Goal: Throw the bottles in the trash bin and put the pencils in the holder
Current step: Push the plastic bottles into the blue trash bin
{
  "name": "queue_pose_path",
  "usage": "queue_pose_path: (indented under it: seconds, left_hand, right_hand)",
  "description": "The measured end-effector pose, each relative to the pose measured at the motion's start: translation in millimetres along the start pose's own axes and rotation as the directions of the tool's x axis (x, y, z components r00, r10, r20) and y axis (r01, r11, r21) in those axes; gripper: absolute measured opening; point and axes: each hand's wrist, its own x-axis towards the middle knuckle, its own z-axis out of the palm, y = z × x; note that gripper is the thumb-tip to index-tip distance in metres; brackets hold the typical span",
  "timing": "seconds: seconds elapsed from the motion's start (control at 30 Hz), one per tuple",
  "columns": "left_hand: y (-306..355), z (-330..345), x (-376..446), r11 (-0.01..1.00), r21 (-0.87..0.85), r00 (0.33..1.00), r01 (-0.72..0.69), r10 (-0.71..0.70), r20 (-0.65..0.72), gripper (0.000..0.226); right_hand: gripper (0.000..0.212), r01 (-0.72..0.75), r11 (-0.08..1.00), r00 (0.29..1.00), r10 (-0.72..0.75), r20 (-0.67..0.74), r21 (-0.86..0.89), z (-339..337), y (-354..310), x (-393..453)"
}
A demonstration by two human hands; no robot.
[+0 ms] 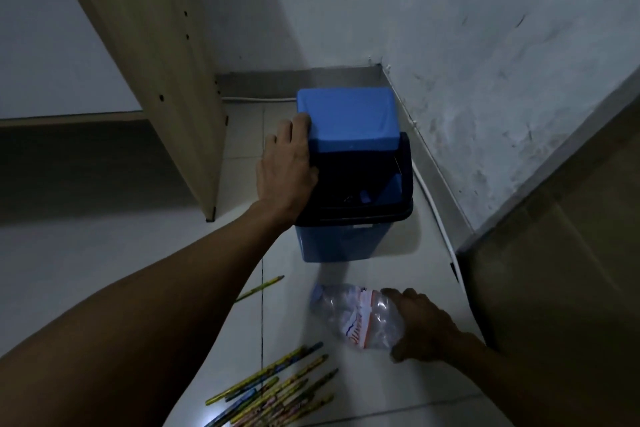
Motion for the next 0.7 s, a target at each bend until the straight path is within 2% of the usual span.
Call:
queue_pose_path:
  seconds: [0.17, 0.33, 0.47, 0.57, 0.63, 0.7]
  left_hand:
    - [-1.4, -1.8, -1.0, 0.999, 0.02, 1.0, -0.028, 0.028, -0.001, 0.066]
    - [-2.0, -7.2, -5.6, 0.999, -0.009, 0.999, -0.038, 0.038, 0.005, 0.066]
    - [-0.2, -6.5, -7.3, 0.999, -0.017, 1.0, -0.028, 0.028, -0.006, 0.067]
    - [0.2, -6.1, -7.3, 0.999, -0.027, 1.0, -0.021, 0.021, 0.0, 0.068]
    - [-0.5, -6.6, -7.1, 1.0, -0.025, 1.0, -0.018, 0.018, -0.004, 0.069]
    - [-1.2, -7.1, -7.1, 1.0, -0.028, 1.0, -0.008, 0.008, 0.01, 0.069]
  right_hand:
    - [0.092, -0.033, 0.938, 0.999, 0.028, 0.018, 0.346, -69.1, -11.8, -23.8]
    - [0.069, 0.01, 0.911, 1.0, -0.005, -0.014, 0.412, -142.9, -15.8, -69.8]
    - [0.058, 0.192, 0.881, 0.977, -0.13, -0.171, 0.432, -186.8, -26.0, -102.0]
    - [0.051, 0.327, 0.803, 0.933, -0.189, -0.308, 0.498, -207.9, -38.9, -113.1]
    - [0.031, 0.383, 0.764, 0.899, -0.179, -0.4, 0.519, -214.9, -47.4, -111.1]
    - [0.027, 0.35, 0.789, 0.885, -0.103, -0.454, 0.504, -218.2, -52.0, -103.1]
